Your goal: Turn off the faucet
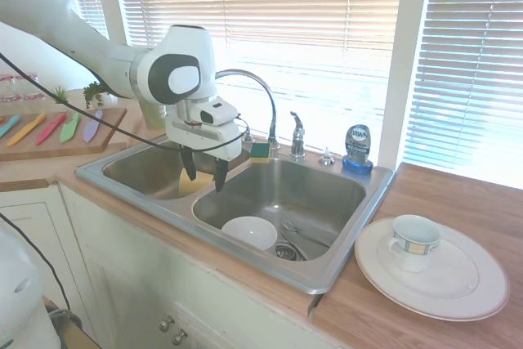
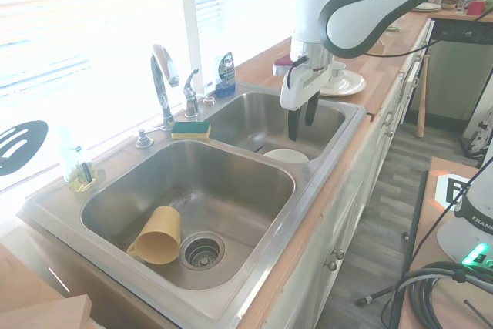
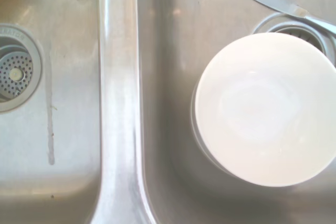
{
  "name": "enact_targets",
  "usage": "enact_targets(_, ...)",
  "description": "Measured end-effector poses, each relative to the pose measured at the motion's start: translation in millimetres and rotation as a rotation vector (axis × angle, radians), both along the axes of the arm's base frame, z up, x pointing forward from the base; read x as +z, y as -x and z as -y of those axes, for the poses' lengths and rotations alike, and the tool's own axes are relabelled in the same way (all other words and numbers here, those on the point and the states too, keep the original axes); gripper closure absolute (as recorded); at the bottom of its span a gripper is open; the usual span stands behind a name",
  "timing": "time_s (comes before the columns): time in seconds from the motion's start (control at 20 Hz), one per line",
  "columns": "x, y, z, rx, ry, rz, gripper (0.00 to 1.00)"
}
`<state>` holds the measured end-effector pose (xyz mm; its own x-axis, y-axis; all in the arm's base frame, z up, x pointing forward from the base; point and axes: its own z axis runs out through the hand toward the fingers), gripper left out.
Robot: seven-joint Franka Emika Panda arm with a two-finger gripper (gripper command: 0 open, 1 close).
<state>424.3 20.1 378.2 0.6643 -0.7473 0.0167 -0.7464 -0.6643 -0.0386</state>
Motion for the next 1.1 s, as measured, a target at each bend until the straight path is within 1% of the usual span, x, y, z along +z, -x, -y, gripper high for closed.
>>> enact_targets(0.2, 0, 0, 2, 0.012, 0.015, 0.001, 0.00)
enact_targets(0.25, 0, 0, 2, 0.014, 0.020, 0.003, 1.00)
enact_targets(0.5, 0, -2, 7, 0.006, 0.022, 0.015, 1.00)
enact_targets(1.1, -1, -5, 11, -0.002, 0.021, 0.015, 1.00)
